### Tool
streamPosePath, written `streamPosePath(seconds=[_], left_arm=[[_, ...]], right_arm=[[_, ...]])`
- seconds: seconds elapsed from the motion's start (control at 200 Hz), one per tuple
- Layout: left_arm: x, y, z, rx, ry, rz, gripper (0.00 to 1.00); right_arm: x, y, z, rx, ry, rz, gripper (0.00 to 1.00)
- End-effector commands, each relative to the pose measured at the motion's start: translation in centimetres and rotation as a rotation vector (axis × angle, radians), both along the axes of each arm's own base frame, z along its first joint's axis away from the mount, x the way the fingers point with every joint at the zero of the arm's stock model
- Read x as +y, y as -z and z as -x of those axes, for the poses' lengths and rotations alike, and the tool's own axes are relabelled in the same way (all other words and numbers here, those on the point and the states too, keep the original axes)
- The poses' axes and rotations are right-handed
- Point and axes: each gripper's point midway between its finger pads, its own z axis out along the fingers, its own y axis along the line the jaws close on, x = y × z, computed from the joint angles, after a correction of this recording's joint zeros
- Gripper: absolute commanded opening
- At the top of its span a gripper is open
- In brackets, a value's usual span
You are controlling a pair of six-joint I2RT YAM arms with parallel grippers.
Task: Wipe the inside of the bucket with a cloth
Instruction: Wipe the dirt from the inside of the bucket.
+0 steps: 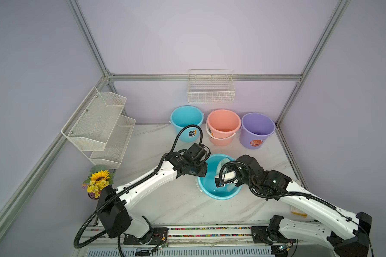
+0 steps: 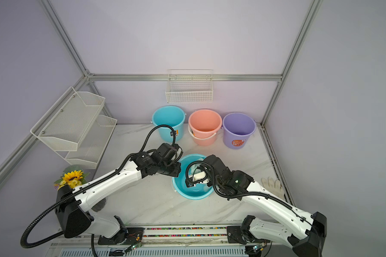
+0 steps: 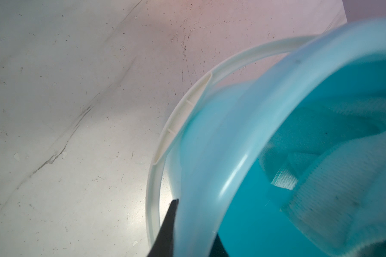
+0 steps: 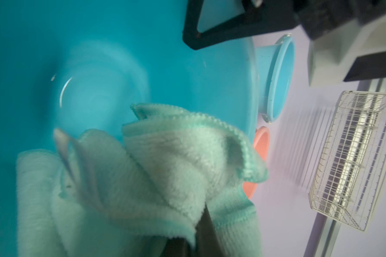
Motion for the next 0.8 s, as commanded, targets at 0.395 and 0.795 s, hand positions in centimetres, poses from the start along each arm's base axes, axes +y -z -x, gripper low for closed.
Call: streamPosePath(seconds=[0.395, 0.795], left_arm=[[-0.3, -5.7, -0.7, -0.126, -0.037, 0.13, 0.0], [0.0, -5.7, -0.7, -0.131, -0.05, 0.131, 0.0]], right_arm=[[4.8, 1.9, 9.4, 0.614, -0.115, -0.229, 0.0], [13.1, -2.1, 6.6, 0.618, -0.089, -0.809, 0.0]])
